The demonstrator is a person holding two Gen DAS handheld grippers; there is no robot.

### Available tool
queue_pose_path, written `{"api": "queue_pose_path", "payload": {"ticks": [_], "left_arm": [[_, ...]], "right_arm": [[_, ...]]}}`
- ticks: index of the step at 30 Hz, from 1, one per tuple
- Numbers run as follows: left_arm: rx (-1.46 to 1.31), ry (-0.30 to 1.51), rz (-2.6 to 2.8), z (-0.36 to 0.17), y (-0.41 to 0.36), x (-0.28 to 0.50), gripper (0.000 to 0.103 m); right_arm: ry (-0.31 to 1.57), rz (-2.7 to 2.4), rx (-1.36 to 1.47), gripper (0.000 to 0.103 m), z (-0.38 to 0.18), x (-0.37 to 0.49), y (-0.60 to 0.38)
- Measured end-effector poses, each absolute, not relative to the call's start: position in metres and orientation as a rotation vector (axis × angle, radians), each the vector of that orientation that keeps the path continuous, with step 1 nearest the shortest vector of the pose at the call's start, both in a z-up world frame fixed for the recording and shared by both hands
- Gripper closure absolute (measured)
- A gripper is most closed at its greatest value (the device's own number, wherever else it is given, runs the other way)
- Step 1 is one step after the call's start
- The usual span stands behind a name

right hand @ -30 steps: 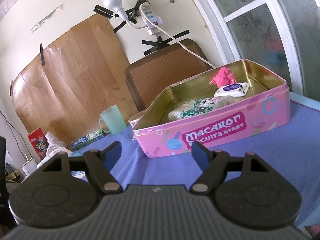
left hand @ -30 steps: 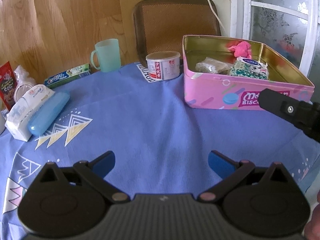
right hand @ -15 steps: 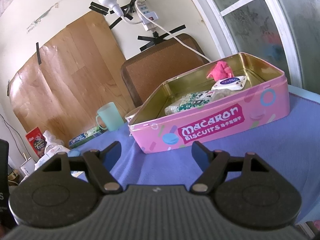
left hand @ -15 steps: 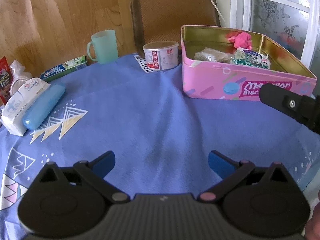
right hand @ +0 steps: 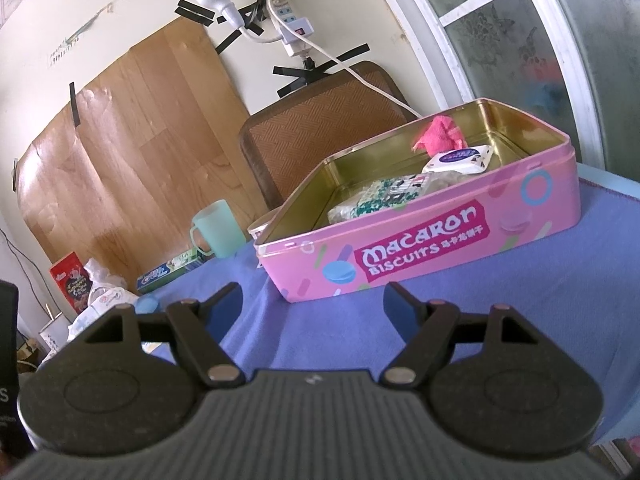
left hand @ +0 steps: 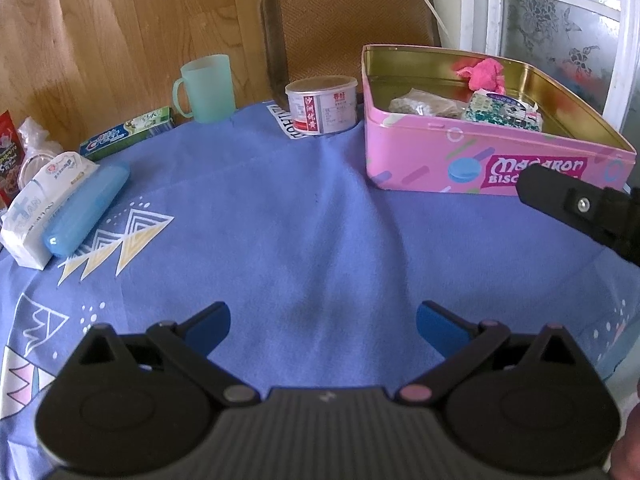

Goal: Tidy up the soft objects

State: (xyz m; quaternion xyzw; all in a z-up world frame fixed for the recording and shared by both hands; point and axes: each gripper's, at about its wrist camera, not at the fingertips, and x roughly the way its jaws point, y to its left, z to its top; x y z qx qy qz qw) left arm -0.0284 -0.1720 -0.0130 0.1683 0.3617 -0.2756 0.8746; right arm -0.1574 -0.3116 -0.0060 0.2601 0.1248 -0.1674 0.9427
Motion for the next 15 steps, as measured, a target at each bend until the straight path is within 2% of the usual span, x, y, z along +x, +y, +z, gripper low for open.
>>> {"api": "queue_pose_path", "payload": {"ticks": [15], "left_arm": [[0.338, 0.785, -0.574, -0.0161, -0.1716, -0.0258, 0.0]], "right_arm": [[0.258, -0.34, 0.532, 0.023, -0.0075, -0.1562, -0.3118]]}}
